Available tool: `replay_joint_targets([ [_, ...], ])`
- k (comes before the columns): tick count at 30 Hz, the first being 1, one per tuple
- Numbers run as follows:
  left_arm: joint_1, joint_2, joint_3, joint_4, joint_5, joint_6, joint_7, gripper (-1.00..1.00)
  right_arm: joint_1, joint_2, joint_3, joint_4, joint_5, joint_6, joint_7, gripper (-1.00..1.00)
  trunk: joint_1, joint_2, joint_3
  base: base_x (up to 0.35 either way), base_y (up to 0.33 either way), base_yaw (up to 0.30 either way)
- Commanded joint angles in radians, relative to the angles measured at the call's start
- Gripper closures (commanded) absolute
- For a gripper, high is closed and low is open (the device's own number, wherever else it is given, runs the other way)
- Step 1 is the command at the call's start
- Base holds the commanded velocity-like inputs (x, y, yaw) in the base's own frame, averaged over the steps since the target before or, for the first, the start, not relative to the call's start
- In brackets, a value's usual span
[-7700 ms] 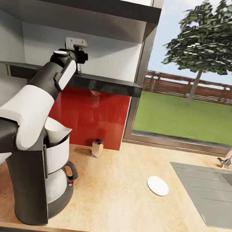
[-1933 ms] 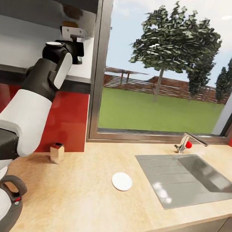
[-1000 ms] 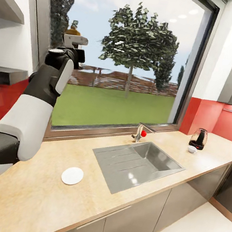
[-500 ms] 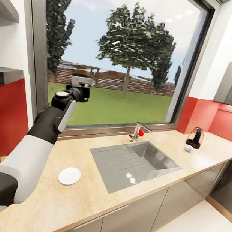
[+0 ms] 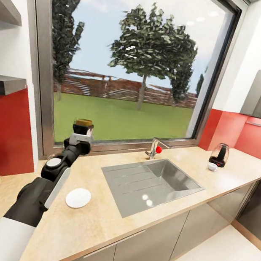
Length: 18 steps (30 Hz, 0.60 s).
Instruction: Set up a coffee station on the kitchen countertop: keep the coffee maker on the countertop, move the bottle of coffee from the kitchen shelf to the counter next to the coffee maker, place a paper coffee filter on top of the coffee maker, put the saucer next to the coffee maker with the coffee cup on the saucer, and place the electric kettle next to the coffee maker.
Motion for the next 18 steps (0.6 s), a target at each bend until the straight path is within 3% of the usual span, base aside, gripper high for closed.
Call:
replay_joint_targets([
  [1,0.038,0.004,-0.002,-0.002,0.005,-0.029,0.005,1.0,0.0,0.0,0.008,0.0,-0.009,-0.002,-0.003,-1.0,0.0,-0.001,0.0,0.0,0.0,0.0],
  [8,0.239,0.024,0.0,-0.002,0.003,-0.165,0.006,1.0,0.0,0.002,0.006,-0.001,-0.011,-0.001,-0.003,-1.0,0.0,-0.001,0.0,0.0,0.0,0.0],
  [18,0.382,0.029,0.0,0.0,0.003,-0.287,0.007,1.0,0.0,0.0,0.006,-0.001,-0.011,-0.002,-0.003,-1.0,0.0,-0.001,0.0,0.0,0.0,0.0],
])
